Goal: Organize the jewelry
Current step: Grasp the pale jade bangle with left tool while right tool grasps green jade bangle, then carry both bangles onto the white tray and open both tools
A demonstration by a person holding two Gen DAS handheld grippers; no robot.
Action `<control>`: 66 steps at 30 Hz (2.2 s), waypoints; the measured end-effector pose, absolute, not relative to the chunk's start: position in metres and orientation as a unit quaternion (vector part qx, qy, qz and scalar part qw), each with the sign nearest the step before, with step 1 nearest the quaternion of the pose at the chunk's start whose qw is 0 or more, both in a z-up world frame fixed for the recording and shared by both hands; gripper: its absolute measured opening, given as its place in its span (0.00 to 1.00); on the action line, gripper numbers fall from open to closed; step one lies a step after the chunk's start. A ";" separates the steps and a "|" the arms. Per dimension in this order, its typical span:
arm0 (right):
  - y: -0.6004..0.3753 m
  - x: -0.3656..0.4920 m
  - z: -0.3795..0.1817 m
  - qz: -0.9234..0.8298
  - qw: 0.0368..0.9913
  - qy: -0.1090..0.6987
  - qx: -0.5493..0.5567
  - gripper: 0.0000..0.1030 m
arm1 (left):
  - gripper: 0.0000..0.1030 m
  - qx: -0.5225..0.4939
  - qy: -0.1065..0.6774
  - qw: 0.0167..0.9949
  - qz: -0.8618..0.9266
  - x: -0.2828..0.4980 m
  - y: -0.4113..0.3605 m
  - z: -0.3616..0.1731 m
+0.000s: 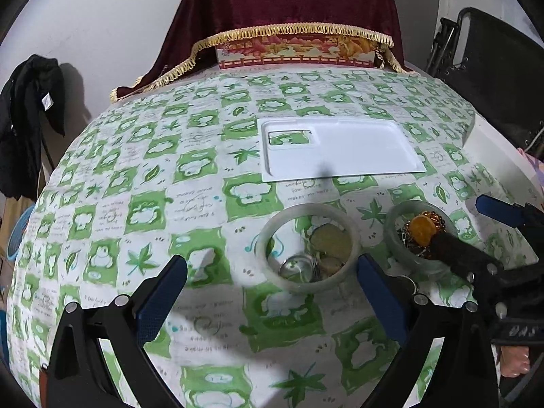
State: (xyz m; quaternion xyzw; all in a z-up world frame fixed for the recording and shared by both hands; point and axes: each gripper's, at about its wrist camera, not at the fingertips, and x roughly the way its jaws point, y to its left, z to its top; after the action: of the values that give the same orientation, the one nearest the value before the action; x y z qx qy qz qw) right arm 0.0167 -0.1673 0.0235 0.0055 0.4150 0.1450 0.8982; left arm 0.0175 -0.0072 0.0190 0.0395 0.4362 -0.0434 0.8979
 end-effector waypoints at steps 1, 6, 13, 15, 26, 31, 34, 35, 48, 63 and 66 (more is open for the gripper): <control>-0.167 0.018 0.022 0.149 0.896 0.419 0.006 0.96 | 0.97 0.038 0.441 0.895 -0.049 0.021 -0.007 0.017; -0.158 0.019 0.015 0.160 0.889 0.429 -0.028 0.95 | 0.97 0.024 0.467 0.880 -0.082 0.036 -0.003 0.008; -0.148 0.022 0.009 0.184 0.878 0.437 -0.057 0.87 | 0.83 0.030 0.467 0.875 -0.122 0.045 -0.003 0.008; -0.150 0.022 0.008 0.187 0.877 0.440 -0.052 0.87 | 0.68 0.030 0.464 0.876 -0.130 0.045 -0.003 0.010; -0.143 0.029 0.007 0.205 0.873 0.438 -0.067 0.70 | 0.68 0.002 0.464 0.876 -0.133 0.041 0.004 0.012; -0.145 0.029 0.008 0.207 0.874 0.437 -0.059 0.68 | 0.68 0.004 0.456 0.882 -0.120 0.037 0.006 0.016; -0.151 0.028 0.010 0.212 0.875 0.434 -0.042 0.68 | 0.68 0.005 0.448 0.886 -0.118 0.034 0.008 0.019; -0.152 0.027 0.012 0.214 0.875 0.432 -0.037 0.68 | 0.68 0.005 0.444 0.888 -0.117 0.032 0.008 0.021; -0.168 0.017 0.043 0.199 0.911 0.360 -0.014 0.68 | 0.68 0.010 0.414 0.904 -0.109 0.028 0.008 0.036; -0.166 0.088 0.038 0.191 0.920 0.340 -0.044 0.68 | 0.68 0.037 0.390 0.913 -0.117 0.094 -0.014 0.047; -0.163 0.097 0.035 0.195 0.919 0.337 -0.058 0.68 | 0.68 0.047 0.397 0.909 -0.120 0.101 -0.019 0.039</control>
State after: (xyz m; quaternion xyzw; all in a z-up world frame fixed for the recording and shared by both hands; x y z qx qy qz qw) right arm 0.0969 -0.1630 0.0354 -0.0575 0.3366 0.1948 0.9195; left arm 0.1013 -0.0194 0.0392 0.0468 0.3973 -0.1195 0.9087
